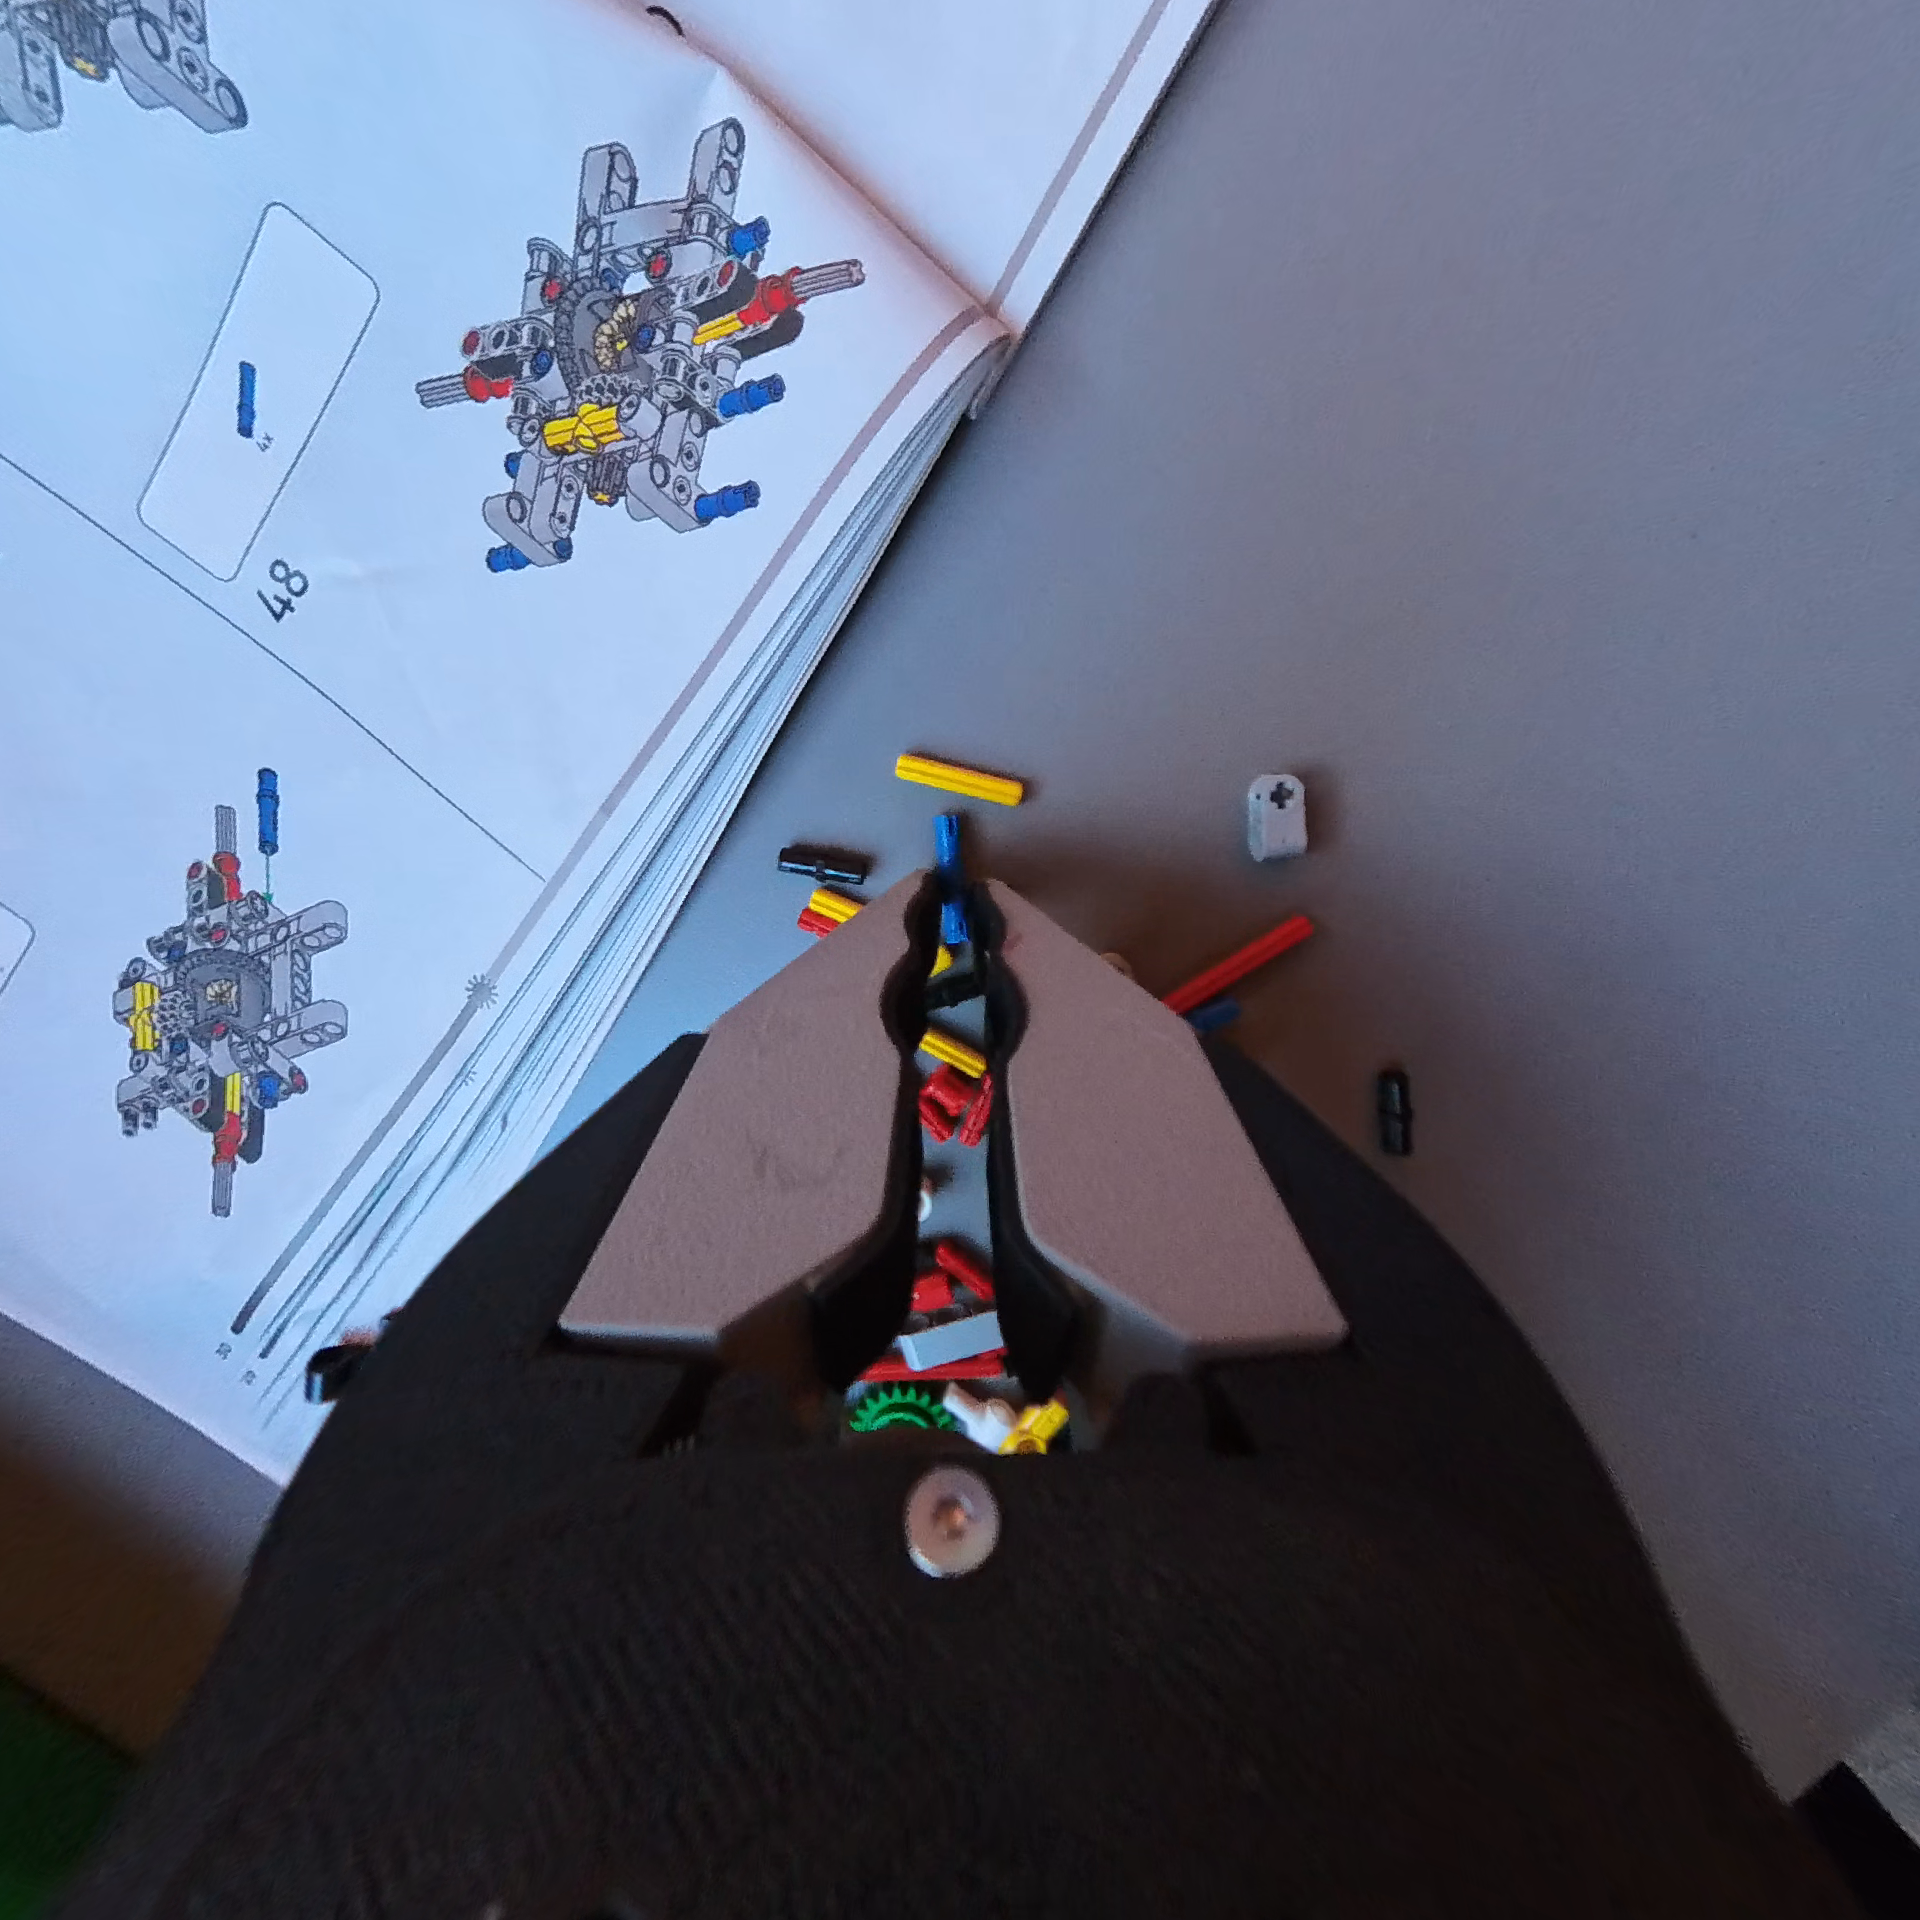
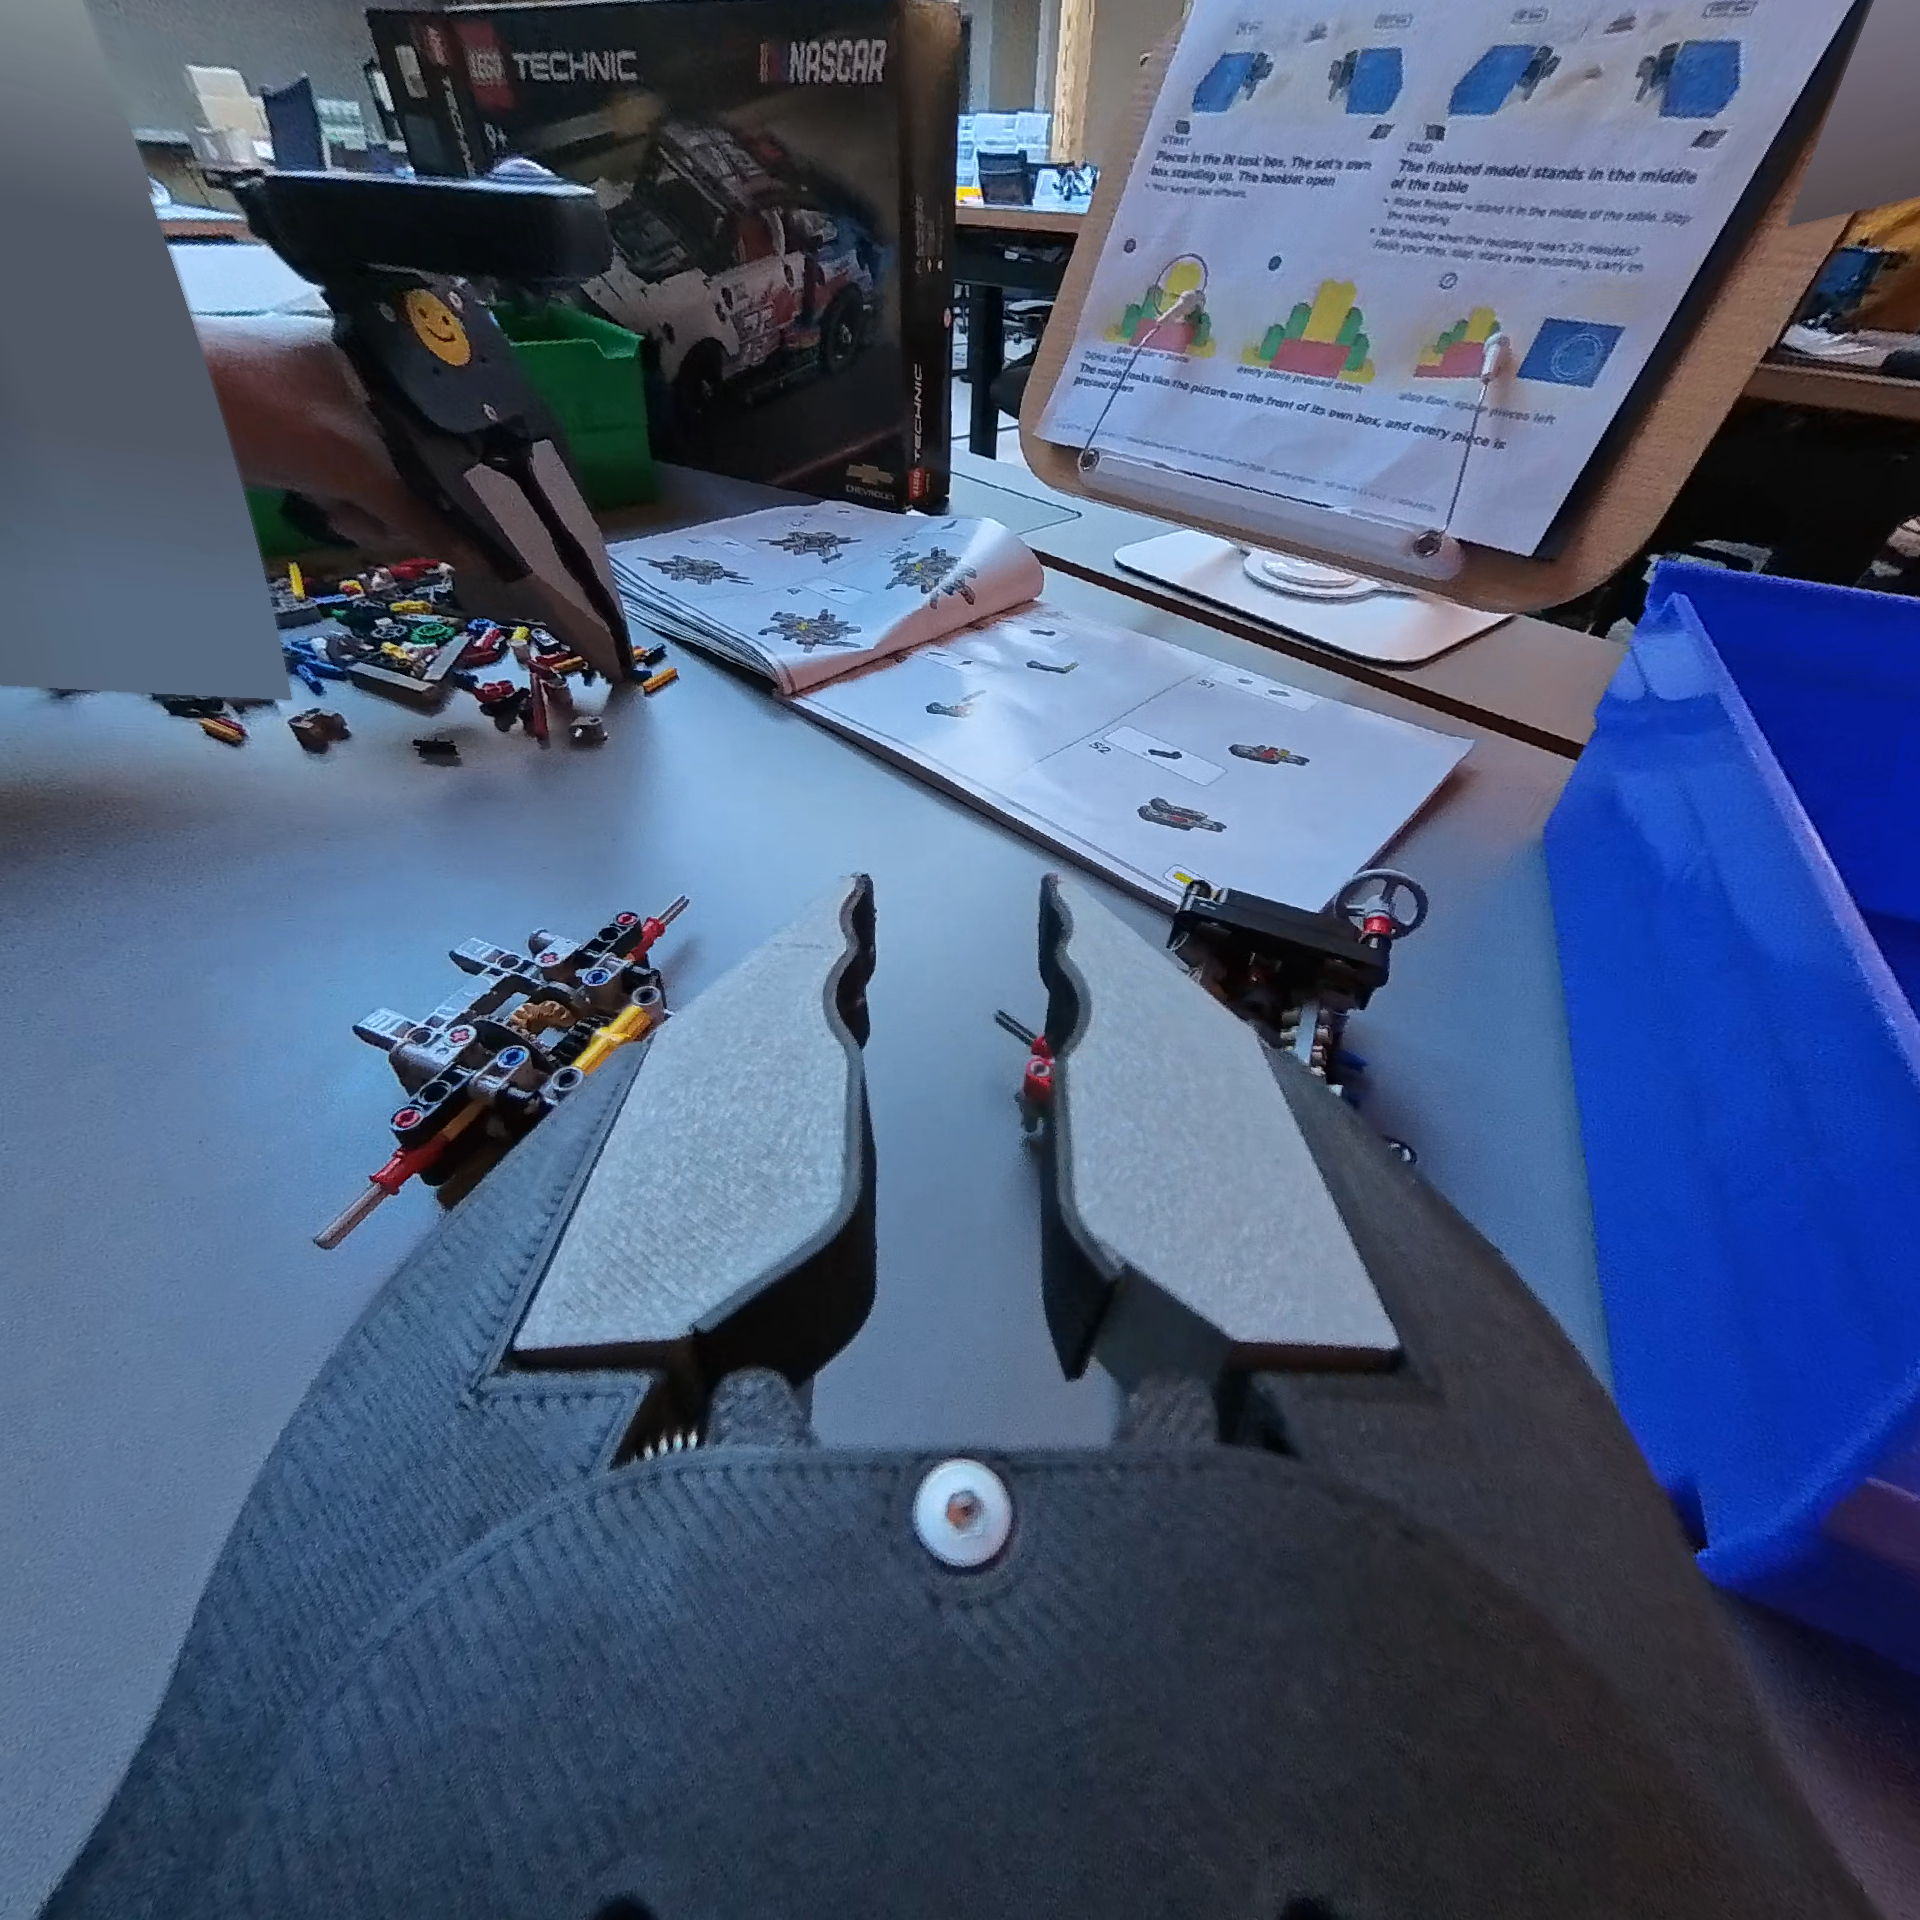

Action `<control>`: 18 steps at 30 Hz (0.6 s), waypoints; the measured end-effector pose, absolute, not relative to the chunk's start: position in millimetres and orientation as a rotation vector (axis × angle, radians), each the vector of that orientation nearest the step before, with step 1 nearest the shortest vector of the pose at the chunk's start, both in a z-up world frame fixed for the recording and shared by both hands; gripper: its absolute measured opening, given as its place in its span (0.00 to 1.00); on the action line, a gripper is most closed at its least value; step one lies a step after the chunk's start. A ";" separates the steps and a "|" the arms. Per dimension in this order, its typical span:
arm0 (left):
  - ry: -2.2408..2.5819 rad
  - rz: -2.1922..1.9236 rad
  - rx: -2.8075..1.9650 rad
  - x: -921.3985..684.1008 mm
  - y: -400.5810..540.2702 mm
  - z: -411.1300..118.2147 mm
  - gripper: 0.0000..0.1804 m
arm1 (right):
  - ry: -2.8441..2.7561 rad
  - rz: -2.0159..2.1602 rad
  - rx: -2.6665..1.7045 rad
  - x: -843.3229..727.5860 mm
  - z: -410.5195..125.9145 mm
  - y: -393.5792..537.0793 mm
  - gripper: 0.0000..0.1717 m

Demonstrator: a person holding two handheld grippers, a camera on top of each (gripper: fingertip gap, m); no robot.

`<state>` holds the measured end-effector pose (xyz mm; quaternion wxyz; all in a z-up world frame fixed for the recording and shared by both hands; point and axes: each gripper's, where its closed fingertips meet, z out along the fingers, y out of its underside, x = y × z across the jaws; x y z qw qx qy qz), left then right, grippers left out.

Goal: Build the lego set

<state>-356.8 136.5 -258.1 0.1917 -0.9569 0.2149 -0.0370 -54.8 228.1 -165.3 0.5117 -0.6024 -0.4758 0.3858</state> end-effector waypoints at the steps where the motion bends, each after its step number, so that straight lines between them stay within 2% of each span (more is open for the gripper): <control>1: 0.616 -0.100 -2.686 -356.8 136.5 -258.2 0.02 | -1.146 0.932 -1.448 -55.0 -165.1 227.4 0.17; 10: 0.756 -0.186 -2.586 -296.6 129.9 -224.1 0.02 | -1.169 0.934 -1.430 -56.8 -164.2 222.5 0.14; 18: 0.906 -0.295 -2.491 -199.7 111.0 -245.0 0.02 | -1.189 0.917 -1.416 -57.3 -165.0 218.5 0.11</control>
